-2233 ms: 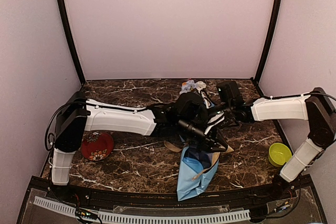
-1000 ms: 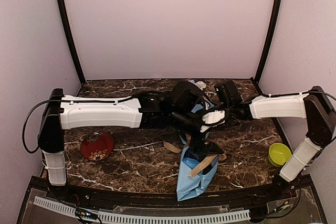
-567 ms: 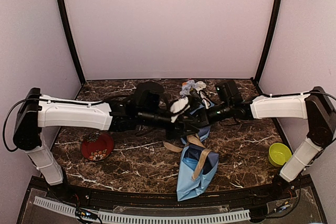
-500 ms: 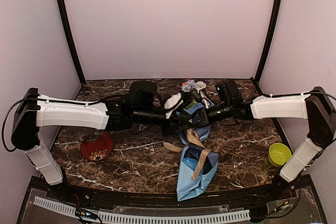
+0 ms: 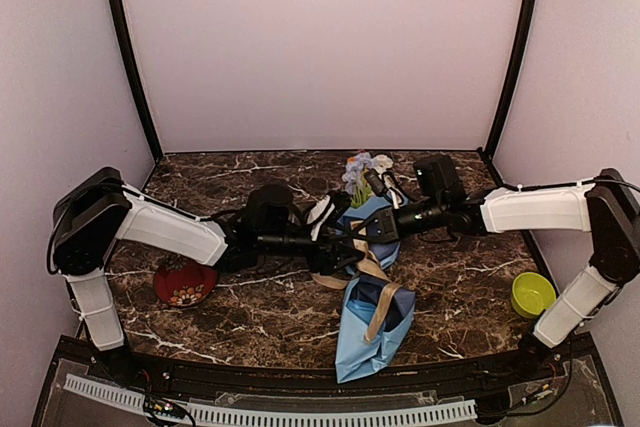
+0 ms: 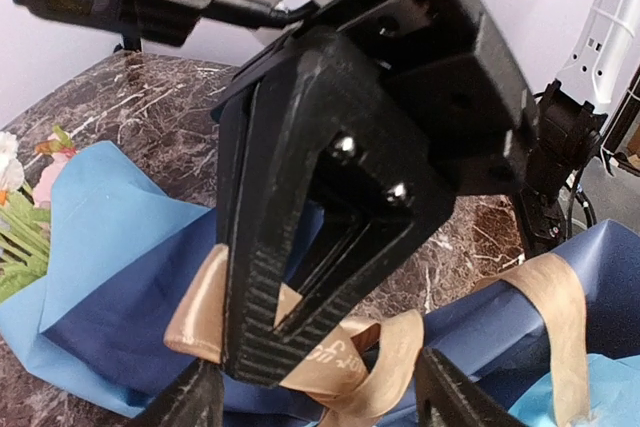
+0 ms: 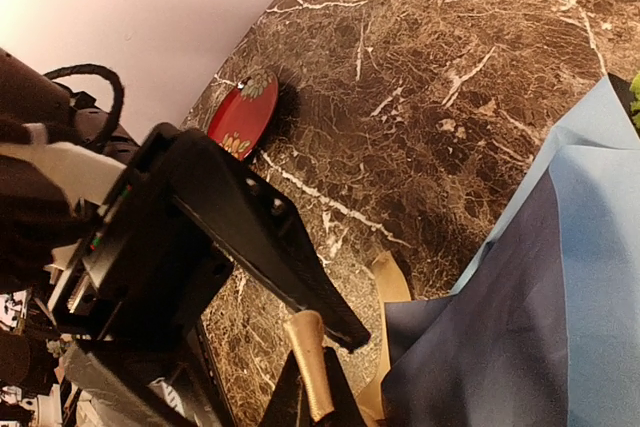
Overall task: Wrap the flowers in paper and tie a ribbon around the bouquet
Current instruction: Pass from the right arm to the left
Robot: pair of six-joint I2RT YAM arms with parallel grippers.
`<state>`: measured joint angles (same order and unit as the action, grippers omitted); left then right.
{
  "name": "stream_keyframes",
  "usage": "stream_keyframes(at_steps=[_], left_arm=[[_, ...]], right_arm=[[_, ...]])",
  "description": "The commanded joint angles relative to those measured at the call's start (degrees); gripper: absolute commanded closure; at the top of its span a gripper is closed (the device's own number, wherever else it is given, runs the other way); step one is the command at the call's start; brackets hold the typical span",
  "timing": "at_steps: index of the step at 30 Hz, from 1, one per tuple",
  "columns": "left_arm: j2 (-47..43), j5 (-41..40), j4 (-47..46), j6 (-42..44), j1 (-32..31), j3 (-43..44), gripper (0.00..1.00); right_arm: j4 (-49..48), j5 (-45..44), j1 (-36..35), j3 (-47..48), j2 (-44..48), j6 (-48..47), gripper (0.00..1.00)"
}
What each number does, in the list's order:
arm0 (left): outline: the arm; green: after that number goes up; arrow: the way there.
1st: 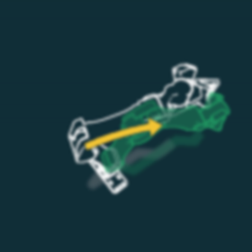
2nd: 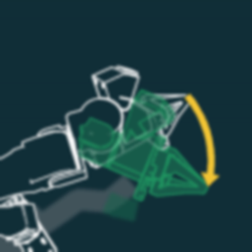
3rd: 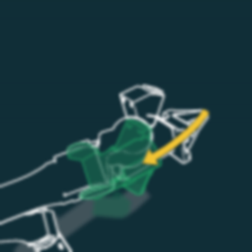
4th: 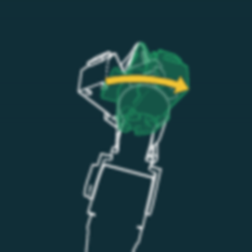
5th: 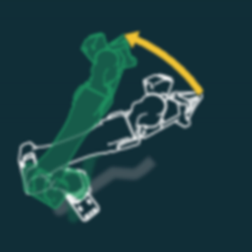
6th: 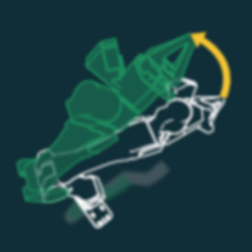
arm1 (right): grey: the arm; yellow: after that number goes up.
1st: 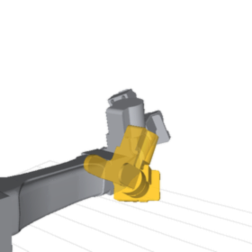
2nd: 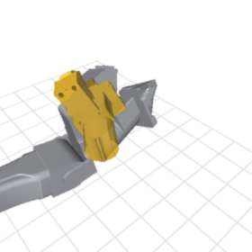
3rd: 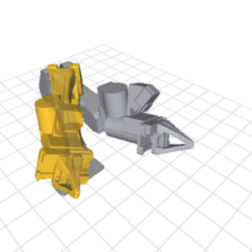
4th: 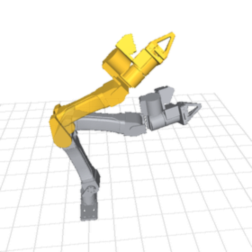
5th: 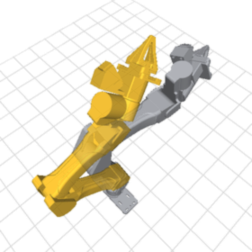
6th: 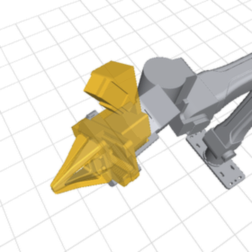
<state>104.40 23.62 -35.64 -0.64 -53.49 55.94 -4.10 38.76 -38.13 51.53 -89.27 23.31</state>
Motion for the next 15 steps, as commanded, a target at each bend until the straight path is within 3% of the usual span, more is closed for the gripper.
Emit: stream_keyframes(at_steps=[1, 4, 15], left_arm=[[3.6, 2.71, -4.29, -0.6, 0.15, 1.55, 0.4], [4.73, 2.82, -6.66, 0.11, 0.15, 1.31, 0.51], [8.03, 2.25, -9.3, 2.23, 0.06, 1.03, 0.49]], right_arm=[[-3.76, 0.73, -0.71, -0.12, 1.99, 0.47, 1.0], [-3.47, 0.87, -0.8, -0.16, 1.94, 0.22, 1.0], [-3.7, 1.24, -0.97, -0.37, 2.15, 0.45, 1.0]])
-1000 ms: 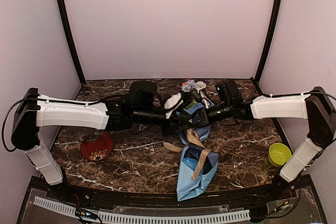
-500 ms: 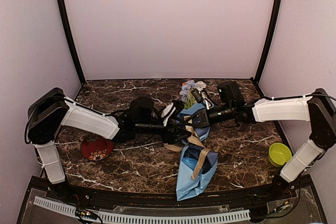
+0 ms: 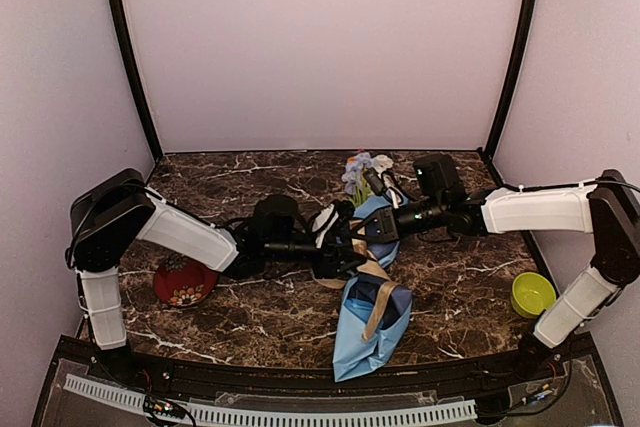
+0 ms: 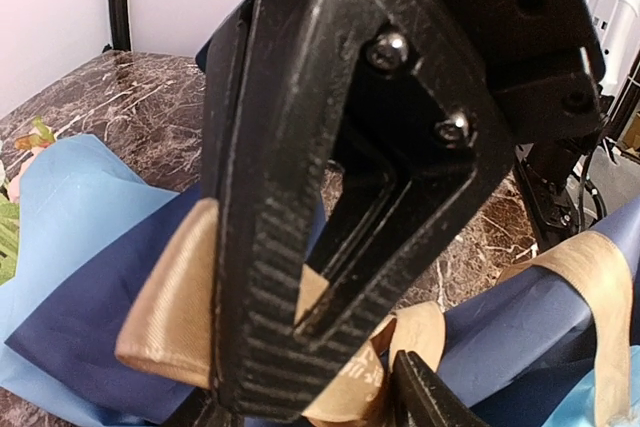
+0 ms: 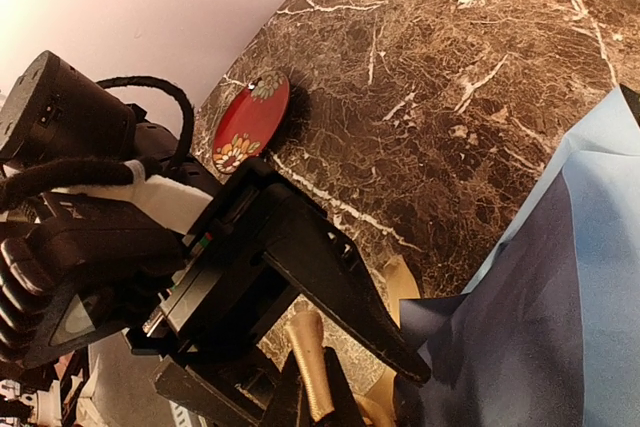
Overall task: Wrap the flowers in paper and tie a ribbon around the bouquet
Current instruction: Pass from the right arm to the left
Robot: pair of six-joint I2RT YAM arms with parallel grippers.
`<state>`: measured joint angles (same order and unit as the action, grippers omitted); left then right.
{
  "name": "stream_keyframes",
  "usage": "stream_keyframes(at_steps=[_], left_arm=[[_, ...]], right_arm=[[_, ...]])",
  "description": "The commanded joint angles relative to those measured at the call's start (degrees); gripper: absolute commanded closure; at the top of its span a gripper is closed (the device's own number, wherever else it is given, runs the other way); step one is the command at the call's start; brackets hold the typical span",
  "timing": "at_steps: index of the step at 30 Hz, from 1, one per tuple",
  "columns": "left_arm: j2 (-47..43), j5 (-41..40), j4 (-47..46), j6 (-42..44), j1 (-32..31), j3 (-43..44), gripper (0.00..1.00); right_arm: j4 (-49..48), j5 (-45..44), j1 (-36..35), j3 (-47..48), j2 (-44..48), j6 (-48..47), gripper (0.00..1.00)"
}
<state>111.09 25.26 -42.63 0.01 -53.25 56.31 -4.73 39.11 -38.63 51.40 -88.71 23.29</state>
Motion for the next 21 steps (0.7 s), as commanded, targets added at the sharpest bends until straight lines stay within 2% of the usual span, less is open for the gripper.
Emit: stream_keyframes(at_steps=[1, 7, 10, 13, 16, 21], left_arm=[[1.71, 0.6, -2.35, 1.71, -0.25, 0.76, 0.49], [2.64, -0.08, -2.65, 4.0, -0.83, 0.82, 0.56], [2.64, -0.07, -3.11, 4.38, -0.97, 0.58, 0.7], [2.43, 0.53, -3.55, 4.31, -0.97, 0.43, 0.85], [1.98, 0.93, -4.39, 4.49, -1.06, -0.22, 0.94], [1.4, 0.68, -5.11, 5.94, -1.36, -1.39, 1.0]], right_arm=[[-3.13, 1.01, -0.48, -0.24, 1.48, 0.61, 1.0], [-3.33, 1.4, -0.66, 0.02, 1.69, 0.7, 1.0], [-2.32, 1.41, -0.67, 0.38, 1.78, 0.31, 1.0], [1.82, 0.62, -0.65, 1.68, 1.82, -1.7, 0.86], [7.06, -1.01, -0.38, 3.4, 2.85, -4.46, 0.72], [10.1, 0.64, 1.92, 2.66, 5.78, -4.54, 0.68]])
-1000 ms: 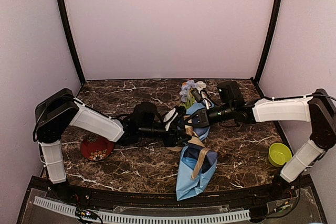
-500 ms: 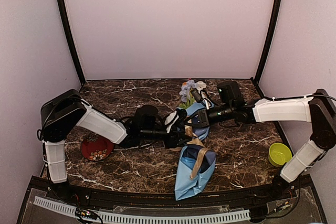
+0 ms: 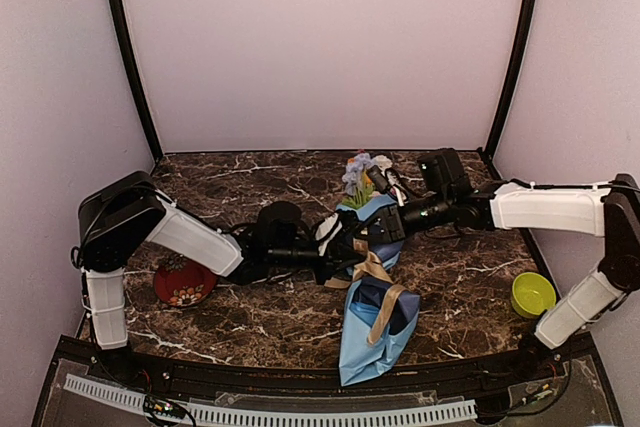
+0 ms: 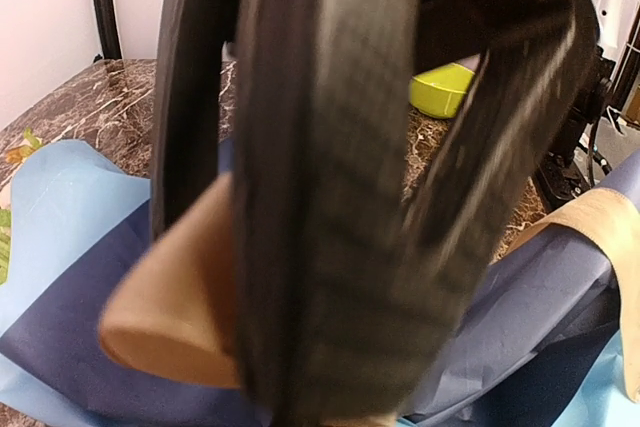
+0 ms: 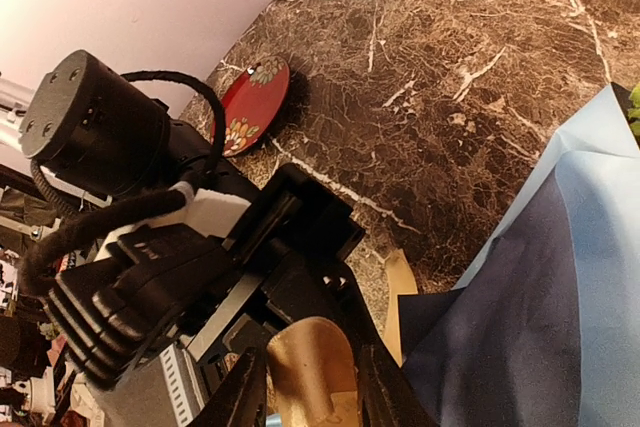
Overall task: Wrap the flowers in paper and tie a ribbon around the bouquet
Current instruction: Pass from the right arm to the left, then cross the half-tied ribbon over the folded bouquet.
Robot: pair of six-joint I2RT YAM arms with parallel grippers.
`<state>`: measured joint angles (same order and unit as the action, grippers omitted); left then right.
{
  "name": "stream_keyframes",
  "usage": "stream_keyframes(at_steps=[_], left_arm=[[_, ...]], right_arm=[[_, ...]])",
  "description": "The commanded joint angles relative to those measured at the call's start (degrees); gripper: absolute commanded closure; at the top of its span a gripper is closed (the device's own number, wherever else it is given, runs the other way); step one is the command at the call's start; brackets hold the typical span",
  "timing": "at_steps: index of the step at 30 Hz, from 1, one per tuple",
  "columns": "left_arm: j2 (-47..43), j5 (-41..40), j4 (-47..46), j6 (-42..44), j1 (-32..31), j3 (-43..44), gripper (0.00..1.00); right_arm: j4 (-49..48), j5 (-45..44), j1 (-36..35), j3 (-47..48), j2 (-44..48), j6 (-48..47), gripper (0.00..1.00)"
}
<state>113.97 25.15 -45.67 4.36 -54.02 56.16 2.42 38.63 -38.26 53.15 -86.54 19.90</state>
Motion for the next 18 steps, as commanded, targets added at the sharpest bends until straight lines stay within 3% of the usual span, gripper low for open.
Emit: stream_keyframes(at_steps=[1, 11, 18], left_arm=[[-1.71, 0.66, -2.56, 1.88, -0.65, -1.58, 1.0], [-3.05, -1.0, -7.5, 4.06, -1.64, -5.52, 1.0], [-4.37, -3.47, -8.9, 7.54, -2.57, -6.48, 1.0]], right_arm=[[3.32, 1.89, 1.6, 0.32, 3.92, -0.87, 0.7], [3.87, 4.04, 2.81, -4.61, 3.67, 5.06, 0.88], [14.04, -1.17, 3.72, 2.09, -2.24, -1.23, 0.91]])
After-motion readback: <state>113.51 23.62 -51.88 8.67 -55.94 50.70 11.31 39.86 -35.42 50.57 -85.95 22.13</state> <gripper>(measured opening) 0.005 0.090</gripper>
